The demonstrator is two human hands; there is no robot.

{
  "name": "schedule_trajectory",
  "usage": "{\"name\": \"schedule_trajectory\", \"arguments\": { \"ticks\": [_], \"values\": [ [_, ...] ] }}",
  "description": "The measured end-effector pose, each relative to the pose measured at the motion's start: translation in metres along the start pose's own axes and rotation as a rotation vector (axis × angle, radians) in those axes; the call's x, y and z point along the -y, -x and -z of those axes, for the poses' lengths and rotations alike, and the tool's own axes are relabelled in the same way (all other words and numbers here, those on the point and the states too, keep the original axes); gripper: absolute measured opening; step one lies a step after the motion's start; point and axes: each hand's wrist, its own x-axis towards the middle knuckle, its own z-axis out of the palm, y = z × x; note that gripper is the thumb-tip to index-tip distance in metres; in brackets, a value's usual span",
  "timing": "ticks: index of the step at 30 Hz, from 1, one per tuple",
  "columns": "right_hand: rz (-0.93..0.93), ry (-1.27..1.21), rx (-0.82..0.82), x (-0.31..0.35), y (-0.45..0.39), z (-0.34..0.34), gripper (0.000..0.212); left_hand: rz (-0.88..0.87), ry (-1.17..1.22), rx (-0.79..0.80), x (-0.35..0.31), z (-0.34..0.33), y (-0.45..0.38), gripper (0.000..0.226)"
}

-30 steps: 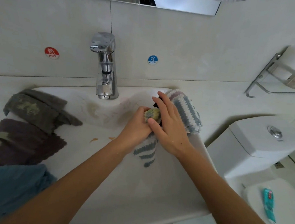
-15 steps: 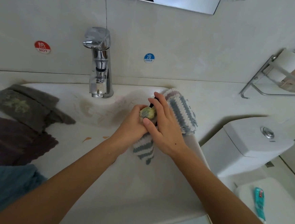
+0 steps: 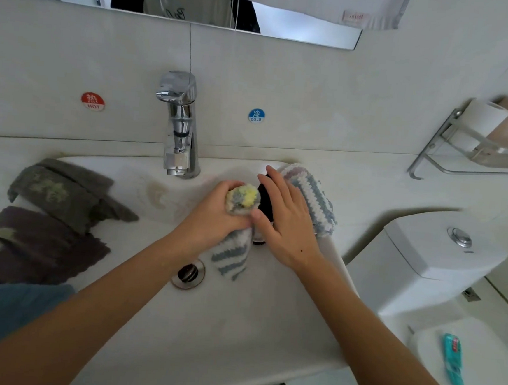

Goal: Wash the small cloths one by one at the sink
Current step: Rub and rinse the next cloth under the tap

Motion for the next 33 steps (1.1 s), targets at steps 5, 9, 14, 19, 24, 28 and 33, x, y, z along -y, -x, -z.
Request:
{"name": "schedule_trajectory", "arguments": {
  "ticks": [5, 9, 14, 19, 24, 28, 33],
  "values": [
    [0.036, -0.036, -0.014, 0.004, 0.001, 0.008, 0.078, 0.082, 0.01, -0.054, 0.01, 0.024, 0.014, 0.055],
    [0.218, 0.054, -0.221, 0.025, -0.004, 0.015, 0.06, 0.143, 0.066, -0.076, 0.025, 0.032, 0.019, 0.056],
    [0.18, 0.047, -0.15, 0.064, -0.016, 0.004, 0.039, 0.1, 0.134, -0.164, 0.026, 0.047, 0.015, 0.055],
    [0.116, -0.022, -0.247, 0.086, -0.014, -0.013, 0.045, 0.062, 0.191, -0.226, 0.026, 0.067, 0.014, 0.053],
    [-0.246, -0.421, 0.266, 0.081, -0.018, -0.022, 0.07, 0.049, 0.207, -0.197, 0.027, 0.071, 0.013, 0.055],
    [-0.31, -0.708, 0.396, 0.065, -0.02, -0.032, 0.047, 0.04, 0.198, -0.123, 0.026, 0.07, 0.015, 0.053],
    [-0.277, -0.6, 0.358, 0.062, -0.018, -0.033, 0.017, -0.07, -0.186, -0.128, 0.026, 0.075, 0.016, 0.046]
  ]
}}
